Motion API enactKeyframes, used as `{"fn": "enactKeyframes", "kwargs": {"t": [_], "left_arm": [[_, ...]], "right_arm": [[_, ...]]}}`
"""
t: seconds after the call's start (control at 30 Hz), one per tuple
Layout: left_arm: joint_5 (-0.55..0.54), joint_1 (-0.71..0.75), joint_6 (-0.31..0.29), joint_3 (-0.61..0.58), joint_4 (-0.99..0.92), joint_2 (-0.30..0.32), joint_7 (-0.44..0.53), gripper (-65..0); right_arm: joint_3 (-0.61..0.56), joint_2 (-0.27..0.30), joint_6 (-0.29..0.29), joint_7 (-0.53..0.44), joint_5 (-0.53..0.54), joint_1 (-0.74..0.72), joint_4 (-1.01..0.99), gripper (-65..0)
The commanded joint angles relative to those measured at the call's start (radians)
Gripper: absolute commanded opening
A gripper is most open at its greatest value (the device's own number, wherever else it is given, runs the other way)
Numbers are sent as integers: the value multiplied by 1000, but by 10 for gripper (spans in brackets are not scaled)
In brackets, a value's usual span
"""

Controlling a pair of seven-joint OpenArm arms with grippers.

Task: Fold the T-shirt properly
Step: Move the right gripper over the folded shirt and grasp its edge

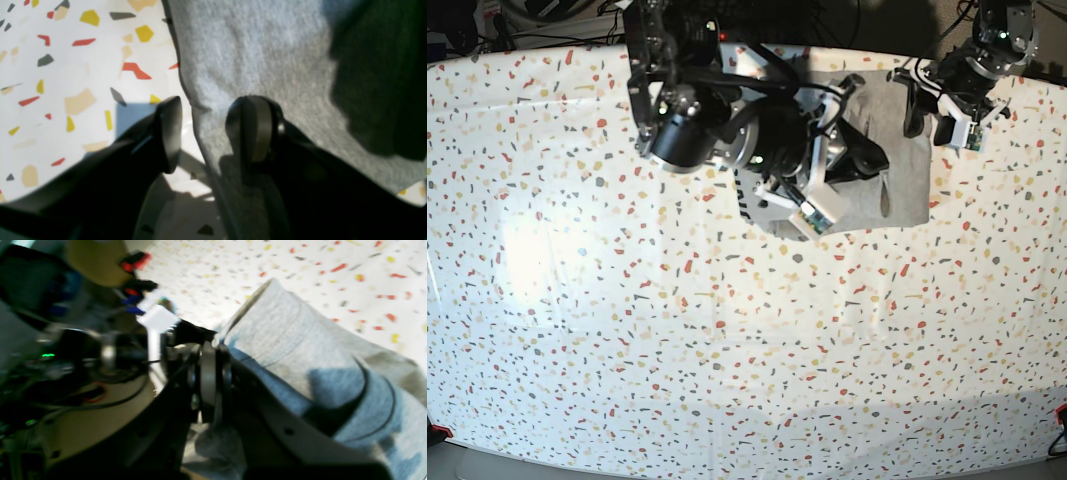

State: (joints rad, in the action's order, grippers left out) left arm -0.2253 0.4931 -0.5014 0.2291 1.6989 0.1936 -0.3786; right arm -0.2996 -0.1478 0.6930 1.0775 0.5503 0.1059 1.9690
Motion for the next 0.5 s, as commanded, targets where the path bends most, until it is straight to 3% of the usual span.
{"fn": "enactKeyframes", "kwargs": {"t": [0.0,0.23,0.47], "left_arm": [[-10,0,-8,4,13,6,31,-360],[-11,0,-34,1,13,6,40,-360],[-10,-1,-53,-110,13,6,72,-360]], "right_arm": [[-23,-9,5,-57,26,-9,14,-650],[-93,-9,-24,-179,-24,-12,14,-650],[-94,-9,-29,-170,-23,-37,14,-650]]}}
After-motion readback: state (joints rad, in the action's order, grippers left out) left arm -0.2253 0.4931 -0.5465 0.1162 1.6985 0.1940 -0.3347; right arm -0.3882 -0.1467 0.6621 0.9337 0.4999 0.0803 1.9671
